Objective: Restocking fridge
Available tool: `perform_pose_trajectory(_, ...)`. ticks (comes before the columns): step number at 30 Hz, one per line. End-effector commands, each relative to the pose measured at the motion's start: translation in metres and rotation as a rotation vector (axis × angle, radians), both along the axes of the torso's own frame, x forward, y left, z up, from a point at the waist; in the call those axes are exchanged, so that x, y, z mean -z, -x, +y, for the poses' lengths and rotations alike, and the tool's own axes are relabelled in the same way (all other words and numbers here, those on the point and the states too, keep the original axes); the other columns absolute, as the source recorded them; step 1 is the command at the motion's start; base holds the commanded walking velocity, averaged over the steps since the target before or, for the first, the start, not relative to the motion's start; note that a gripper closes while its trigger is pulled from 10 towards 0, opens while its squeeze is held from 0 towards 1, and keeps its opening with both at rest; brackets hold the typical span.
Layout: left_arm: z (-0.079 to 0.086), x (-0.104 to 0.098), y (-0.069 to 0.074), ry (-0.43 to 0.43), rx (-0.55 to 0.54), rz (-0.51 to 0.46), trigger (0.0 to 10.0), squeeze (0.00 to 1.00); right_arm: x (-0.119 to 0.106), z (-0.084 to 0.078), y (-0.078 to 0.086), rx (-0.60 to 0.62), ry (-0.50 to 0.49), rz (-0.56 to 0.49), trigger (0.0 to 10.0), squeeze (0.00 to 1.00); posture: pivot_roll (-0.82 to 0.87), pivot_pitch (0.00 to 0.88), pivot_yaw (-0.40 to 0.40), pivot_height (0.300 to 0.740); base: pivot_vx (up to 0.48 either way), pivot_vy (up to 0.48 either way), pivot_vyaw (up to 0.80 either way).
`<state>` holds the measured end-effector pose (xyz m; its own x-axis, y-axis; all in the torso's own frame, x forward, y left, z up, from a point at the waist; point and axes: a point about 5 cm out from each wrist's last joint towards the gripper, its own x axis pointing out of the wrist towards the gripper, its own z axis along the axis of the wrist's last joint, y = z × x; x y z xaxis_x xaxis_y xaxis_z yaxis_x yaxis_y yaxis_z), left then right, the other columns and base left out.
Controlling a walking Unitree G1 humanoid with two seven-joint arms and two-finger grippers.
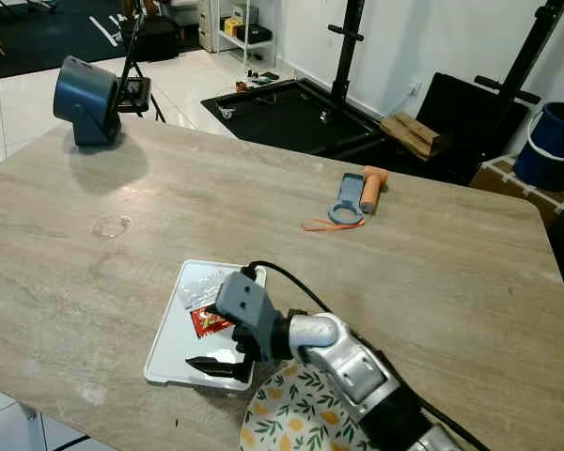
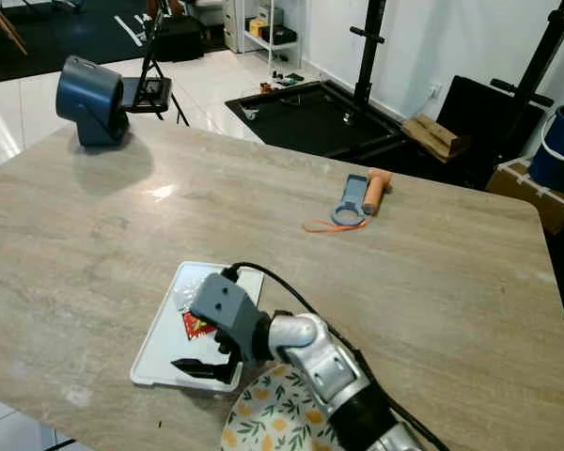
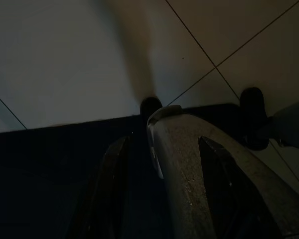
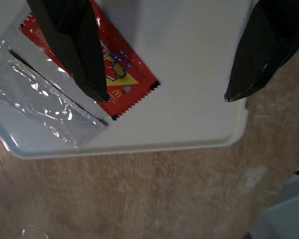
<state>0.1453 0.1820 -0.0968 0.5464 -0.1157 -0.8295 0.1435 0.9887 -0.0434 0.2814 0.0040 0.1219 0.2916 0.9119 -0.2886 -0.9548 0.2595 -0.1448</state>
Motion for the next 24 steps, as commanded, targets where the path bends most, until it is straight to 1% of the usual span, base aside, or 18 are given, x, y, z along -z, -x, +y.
perform_pose_trajectory(1, -0.009, 0.011, 0.026, 0.023, 0.016, 0.109, 10.0, 0.0, 0.004, 0.002, -0.004, 0.042, 0.027, 0.001, 10.0, 1.0, -0.03, 0.105, -0.035, 0.74, 0.0, 0.0, 0.0)
perform_pose_trajectory(2, -0.009, 0.011, 0.026, 0.023, 0.015, 0.109, 10.0, 0.0, 0.005, 0.004, -0.007, 0.08, 0.033, 0.006, 10.0, 0.85, -0.03, 0.105, -0.035, 0.74, 0.0, 0.0, 0.0)
perform_pose_trajectory(4, -0.009, 0.011, 0.026, 0.023, 0.014, 0.109, 10.0, 0.0, 0.005, 0.004, -0.009, 0.103, 0.035, 0.012, 10.0, 0.85, -0.03, 0.105, -0.035, 0.74, 0.0, 0.0, 0.0)
perform_pose_trajectory(5, -0.009, 0.011, 0.026, 0.023, 0.013, 0.109, 10.0, 0.0, 0.005, 0.003, -0.013, 0.146, 0.043, 0.018, 10.0, 0.0, -0.03, 0.106, -0.039, 0.74, 0.0, 0.0, 0.0)
perform_pose_trajectory(6, -0.009, 0.011, 0.027, 0.023, 0.013, 0.109, 10.0, 0.0, 0.005, 0.001, -0.016, 0.178, 0.049, 0.021, 10.0, 0.0, -0.03, 0.106, -0.039, 0.74, 0.0, 0.0, 0.0)
perform_pose_trajectory(7, -0.009, 0.011, 0.027, 0.023, 0.013, 0.109, 10.0, 0.0, 0.005, 0.001, -0.016, 0.178, 0.049, 0.021, 10.0, 0.0, -0.03, 0.106, -0.039, 0.74, 0.0, 0.0, 0.0)
perform_pose_trajectory(9, -0.009, 0.011, 0.028, 0.023, 0.012, 0.111, 10.0, 0.0, 0.006, -0.006, -0.023, 0.255, 0.072, 0.021, 10.0, 0.0, -0.03, 0.106, -0.039, 0.74, 0.0, 0.0, 0.0)
perform_pose_trajectory(12, -0.009, 0.011, 0.028, 0.023, 0.013, 0.113, 10.0, 0.0, 0.007, -0.01, -0.026, 0.286, 0.082, 0.02, 10.0, 0.0, -0.03, 0.106, -0.039, 0.74, 0.0, 0.0, 0.0)
perform_pose_trajectory(16, -0.009, 0.011, 0.028, 0.024, 0.013, 0.113, 10.0, 0.0, 0.013, -0.022, -0.032, 0.374, 0.134, 0.043, 10.0, 0.0, -0.03, 0.106, -0.039, 0.74, 0.0, 0.0, 0.0)
perform_pose_trajectory(17, -0.009, 0.011, 0.028, 0.024, 0.013, 0.113, 10.0, 0.0, 0.013, -0.022, -0.032, 0.374, 0.134, 0.043, 10.0, 0.0, -0.03, 0.106, -0.039, 0.74, 0.0, 0.0, 0.0)
perform_pose_trajectory(18, -0.009, 0.011, 0.028, 0.024, 0.014, 0.112, 10.0, 0.0, 0.017, -0.025, -0.031, 0.382, 0.16, 0.067, 10.0, 0.0, -0.04, 0.107, -0.038, 0.74, 0.0, 0.0, 0.0)
perform_pose_trajectory(24, -0.009, 0.011, 0.027, 0.025, 0.015, 0.111, 10.0, 0.0, 0.017, -0.029, -0.031, 0.381, 0.18, 0.089, 10.0, 0.0, -0.04, 0.107, -0.037, 0.74, 0.0, 0.0, 0.0)
